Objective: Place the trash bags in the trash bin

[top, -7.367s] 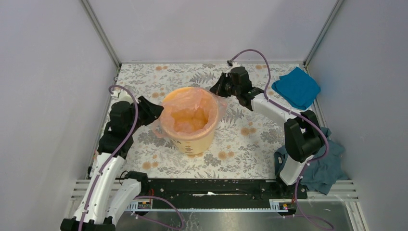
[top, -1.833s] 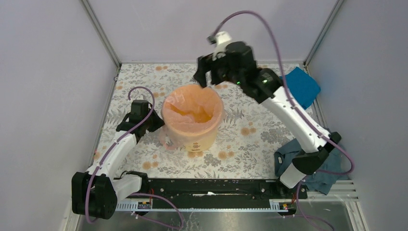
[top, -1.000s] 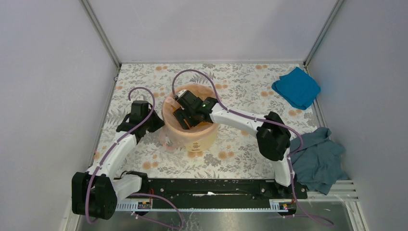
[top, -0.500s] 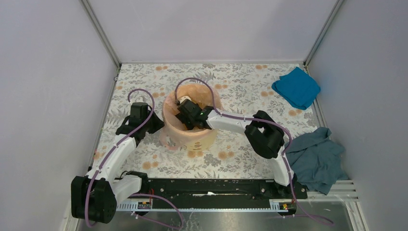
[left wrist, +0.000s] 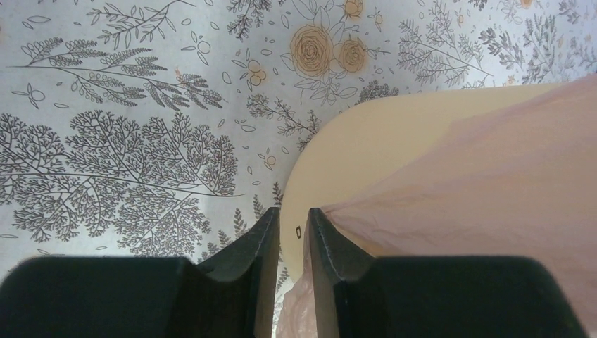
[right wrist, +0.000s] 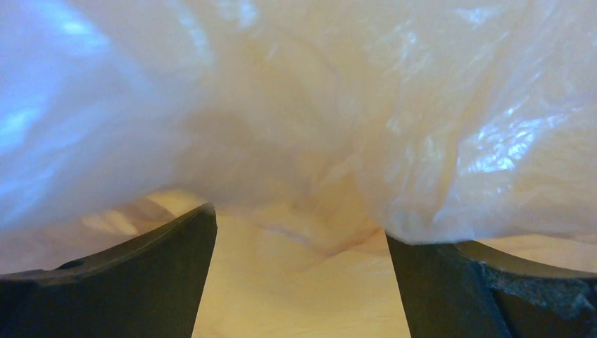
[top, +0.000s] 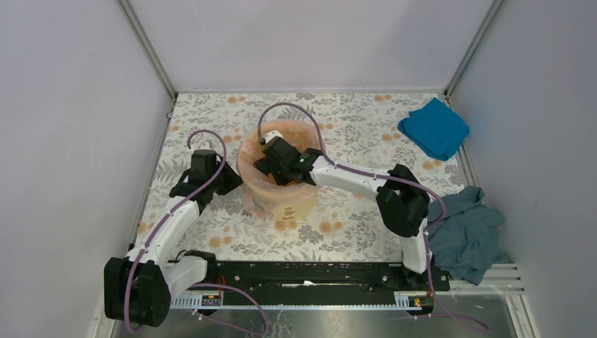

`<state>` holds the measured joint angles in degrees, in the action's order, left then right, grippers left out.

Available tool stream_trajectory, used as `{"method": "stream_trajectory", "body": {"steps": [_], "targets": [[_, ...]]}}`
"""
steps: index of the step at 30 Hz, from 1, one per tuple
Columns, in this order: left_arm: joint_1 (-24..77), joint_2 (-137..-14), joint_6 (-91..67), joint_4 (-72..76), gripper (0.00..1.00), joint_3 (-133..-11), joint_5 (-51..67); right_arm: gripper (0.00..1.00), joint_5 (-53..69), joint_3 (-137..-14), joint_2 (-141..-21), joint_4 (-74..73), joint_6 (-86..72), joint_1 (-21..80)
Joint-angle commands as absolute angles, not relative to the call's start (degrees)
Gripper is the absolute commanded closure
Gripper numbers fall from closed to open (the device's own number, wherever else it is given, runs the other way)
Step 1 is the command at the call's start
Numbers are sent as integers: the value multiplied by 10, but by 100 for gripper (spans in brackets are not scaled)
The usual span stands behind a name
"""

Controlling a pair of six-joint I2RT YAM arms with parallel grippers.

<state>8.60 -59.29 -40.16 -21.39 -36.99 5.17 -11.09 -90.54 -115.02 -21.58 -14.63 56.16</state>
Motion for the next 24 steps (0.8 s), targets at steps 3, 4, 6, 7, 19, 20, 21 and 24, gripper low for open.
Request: {"method": "stream_trajectory", "body": {"steps": [3, 4, 6, 7, 19, 20, 21, 24], "targets": [[86, -563, -382, -239, 52, -399, 13, 11, -146, -957, -1074, -232, -142, 564], [86, -553, -379, -251, 45, -405, 3, 12, -149, -965, -1076, -238, -142, 564], [86, -543, -374, -269, 34, -417, -23, 14, -152, -983, -1079, -250, -140, 564], [86, -541, -372, -278, 30, -423, -28, 15, -153, -988, -1079, -252, -140, 564], [86, -473, -380, -451, 5, -543, -69, 34, -113, -945, -1074, -202, -153, 555], [86, -465, -375, -460, 5, -554, -71, 40, -104, -935, -1078, -191, -159, 553], [86, -460, -369, -471, 6, -566, -74, 42, -95, -928, -1081, -184, -164, 551], [86, -448, -341, -490, 6, -609, -80, 48, -71, -919, -1096, -177, -171, 550]]}}
